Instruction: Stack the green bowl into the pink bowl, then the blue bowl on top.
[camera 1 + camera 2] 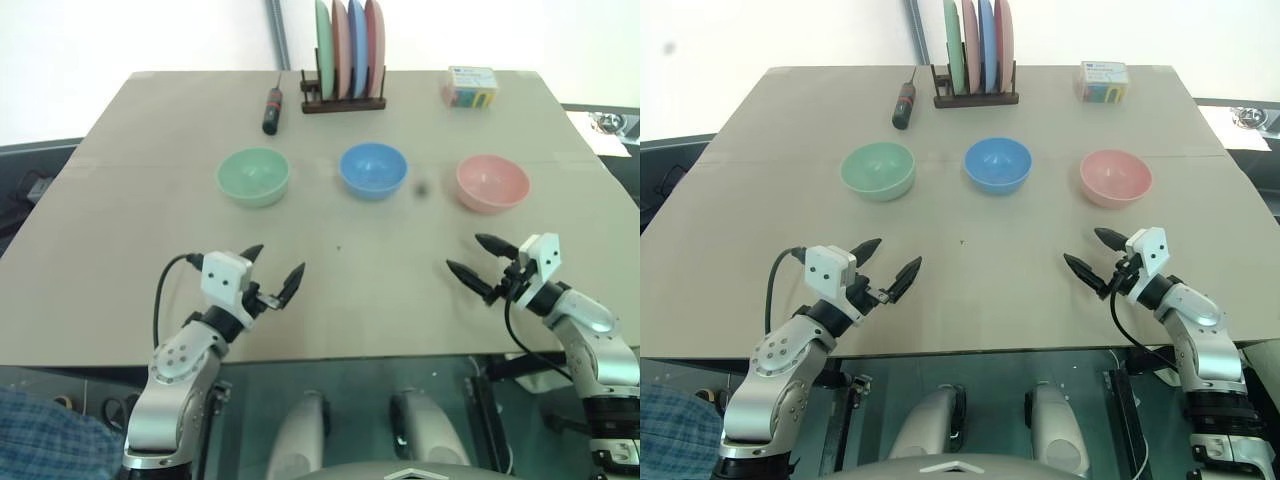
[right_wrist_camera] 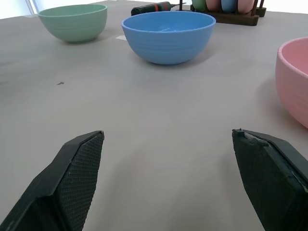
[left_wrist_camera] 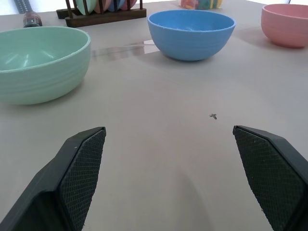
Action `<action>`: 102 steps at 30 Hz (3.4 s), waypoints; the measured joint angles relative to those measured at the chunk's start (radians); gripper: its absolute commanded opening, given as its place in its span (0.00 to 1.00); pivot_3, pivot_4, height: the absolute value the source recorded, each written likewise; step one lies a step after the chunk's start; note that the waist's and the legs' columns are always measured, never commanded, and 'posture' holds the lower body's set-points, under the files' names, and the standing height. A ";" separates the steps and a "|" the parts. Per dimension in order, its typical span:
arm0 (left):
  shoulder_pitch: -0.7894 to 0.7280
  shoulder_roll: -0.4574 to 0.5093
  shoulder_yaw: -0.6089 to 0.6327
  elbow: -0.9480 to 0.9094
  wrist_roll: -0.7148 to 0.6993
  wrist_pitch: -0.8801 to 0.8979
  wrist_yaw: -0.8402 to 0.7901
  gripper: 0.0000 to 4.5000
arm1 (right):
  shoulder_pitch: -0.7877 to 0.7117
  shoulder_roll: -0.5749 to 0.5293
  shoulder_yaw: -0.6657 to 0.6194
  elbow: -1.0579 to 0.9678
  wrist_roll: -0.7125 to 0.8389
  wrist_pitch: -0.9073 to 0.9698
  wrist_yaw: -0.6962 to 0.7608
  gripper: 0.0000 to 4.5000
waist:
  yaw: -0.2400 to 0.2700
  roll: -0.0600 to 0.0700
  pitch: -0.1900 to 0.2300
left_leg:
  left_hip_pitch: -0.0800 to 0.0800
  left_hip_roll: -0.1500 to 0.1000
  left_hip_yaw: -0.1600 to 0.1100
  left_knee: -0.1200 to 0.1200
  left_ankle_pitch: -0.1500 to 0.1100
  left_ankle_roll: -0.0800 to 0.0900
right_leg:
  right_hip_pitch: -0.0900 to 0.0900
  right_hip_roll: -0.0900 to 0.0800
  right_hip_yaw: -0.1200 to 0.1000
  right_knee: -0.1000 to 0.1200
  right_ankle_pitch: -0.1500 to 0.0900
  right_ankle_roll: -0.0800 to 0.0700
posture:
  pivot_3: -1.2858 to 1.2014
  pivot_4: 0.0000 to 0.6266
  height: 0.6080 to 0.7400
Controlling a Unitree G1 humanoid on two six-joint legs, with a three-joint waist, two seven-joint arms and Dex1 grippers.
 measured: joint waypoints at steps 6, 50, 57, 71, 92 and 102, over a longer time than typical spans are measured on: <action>0.018 0.001 -0.004 -0.001 -0.013 -0.020 -0.021 1.00 | 0.000 0.000 0.000 0.000 0.003 -0.002 0.001 0.99 | 0.000 0.000 0.000 | 0.000 0.000 0.000 0.000 0.000 0.000 | 0.000 0.000 0.000 0.000 0.000 0.000 | 0.52 0.24 1.00; 0.008 -0.053 -0.096 -0.041 -0.236 -0.074 -0.187 1.00 | -0.448 -0.234 0.162 0.202 -0.378 0.026 -0.063 0.99 | -0.001 0.000 0.000 | 0.000 0.000 0.001 0.001 0.000 0.000 | 0.000 0.000 0.001 0.000 0.002 -0.003 | 0.52 0.24 1.00; 0.000 -0.062 -0.114 -0.041 -0.249 -0.090 -0.195 1.00 | -0.604 -0.237 0.239 0.432 -0.439 0.028 0.004 0.99 | -0.001 0.000 0.000 | 0.000 0.000 0.001 0.001 0.000 0.001 | 0.000 0.000 0.001 0.000 0.003 -0.003 | 0.52 0.24 1.00; -0.001 -0.074 -0.127 -0.040 -0.241 -0.123 -0.187 1.00 | -0.786 -0.141 0.302 0.786 -0.507 0.040 0.034 0.26 | -0.004 0.000 0.000 | 0.000 0.000 0.002 0.001 -0.001 0.001 | 0.000 0.000 0.001 0.000 0.003 -0.003 | 0.52 0.24 1.00; 0.014 -0.060 -0.127 -0.036 -0.229 -0.139 -0.190 1.00 | -0.565 -0.235 0.384 -0.111 -0.391 0.298 0.407 0.00 | -0.001 0.001 0.000 | 0.000 0.000 0.001 0.001 -0.001 0.001 | 0.000 0.000 0.001 0.000 0.002 -0.002 | 0.52 0.24 1.00; -0.013 -0.043 -0.124 -0.015 -0.226 -0.135 -0.199 1.00 | -0.516 -0.143 0.640 -0.334 -0.541 0.291 0.314 0.00 | 0.000 0.000 0.000 | -0.001 0.000 0.001 0.002 -0.001 0.001 | 0.000 0.000 0.000 0.000 0.002 -0.002 | 0.52 0.24 1.00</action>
